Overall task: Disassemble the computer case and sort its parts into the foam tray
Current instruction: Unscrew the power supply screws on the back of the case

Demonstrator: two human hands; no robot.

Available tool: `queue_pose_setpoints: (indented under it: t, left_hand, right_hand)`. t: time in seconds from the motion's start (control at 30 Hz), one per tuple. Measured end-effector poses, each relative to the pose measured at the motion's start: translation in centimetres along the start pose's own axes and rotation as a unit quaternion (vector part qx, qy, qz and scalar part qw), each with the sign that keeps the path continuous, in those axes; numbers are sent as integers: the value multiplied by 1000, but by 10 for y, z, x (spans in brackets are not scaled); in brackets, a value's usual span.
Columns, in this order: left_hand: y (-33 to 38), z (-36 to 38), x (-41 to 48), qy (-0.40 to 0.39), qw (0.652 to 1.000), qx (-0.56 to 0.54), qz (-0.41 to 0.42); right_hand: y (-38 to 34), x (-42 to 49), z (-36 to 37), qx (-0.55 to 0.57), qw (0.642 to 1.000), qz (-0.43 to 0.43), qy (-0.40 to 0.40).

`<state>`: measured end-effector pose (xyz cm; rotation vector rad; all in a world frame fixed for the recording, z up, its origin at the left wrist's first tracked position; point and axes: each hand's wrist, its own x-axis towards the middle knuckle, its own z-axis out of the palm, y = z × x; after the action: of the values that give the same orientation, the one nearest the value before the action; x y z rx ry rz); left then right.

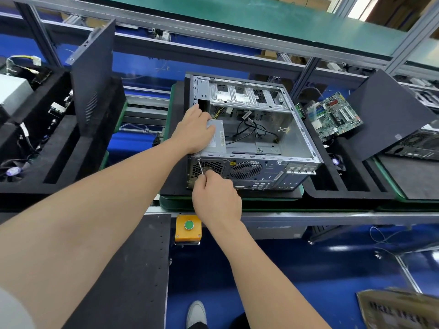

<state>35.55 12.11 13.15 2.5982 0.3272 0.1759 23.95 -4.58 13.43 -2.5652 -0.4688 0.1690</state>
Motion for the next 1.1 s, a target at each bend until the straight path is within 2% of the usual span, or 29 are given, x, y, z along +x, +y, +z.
queue_pose_setpoints:
  t: [0.07,0.13,0.2,0.27,0.33,0.4,0.53,0.67,0.7,0.73,0.83,0.9,0.93,0.97,1.0,1.1]
  left_hand:
    - [-1,0,0,0,1000,-2,1]
    - [-1,0,0,0,1000,-5,1]
    - [-1,0,1,-1,1000,-7,-1]
    - [-2,0,1,0,1000,-6,0]
    - [-2,0,1,2,1000,-7,2]
    - [-3,1,2,4,1000,-8,3]
    - [-4,2,3,4,1000,-10,3]
    - [-4,2,3,2,1000,-11,1]
    - [-4,2,3,2,1000,-10,2]
    - [-4,2,3,1,1000,-9,2]
    - [-3,3,3,3,1000,-10,1]
    - [-3,3,3,5,1000,-10,0]
    - [-3,3,3,5,1000,-10,0]
    - [-3,3,3,5,1000,-8,0]
    - [-3,3,3,5,1000,-7,-1]
    - [-3,3,2,4,1000,-4,-1]
  right_hand:
    - [1,0,-1,67,996,50,-24]
    - [4,4,-5,170,977,110,-64]
    - [9,8,-8,280,939,163,-117]
    - [13,11,-13,382,884,206,-173]
    - [18,11,-17,474,819,224,-233]
    - [22,9,-19,564,739,229,-288]
    - [26,3,-14,691,597,239,-329]
    - [23,0,-6,814,385,261,-349]
    - [20,0,-5,829,356,259,-345]
    - [18,0,-3,838,343,257,-337]
    - [14,2,-1,848,339,249,-323]
    - [13,4,-2,842,361,249,-314]
    - [12,5,-3,831,389,253,-308]
    - [11,5,-3,810,435,257,-299]
    - [9,4,-3,775,502,255,-286]
    - [3,3,0,579,758,206,-217]
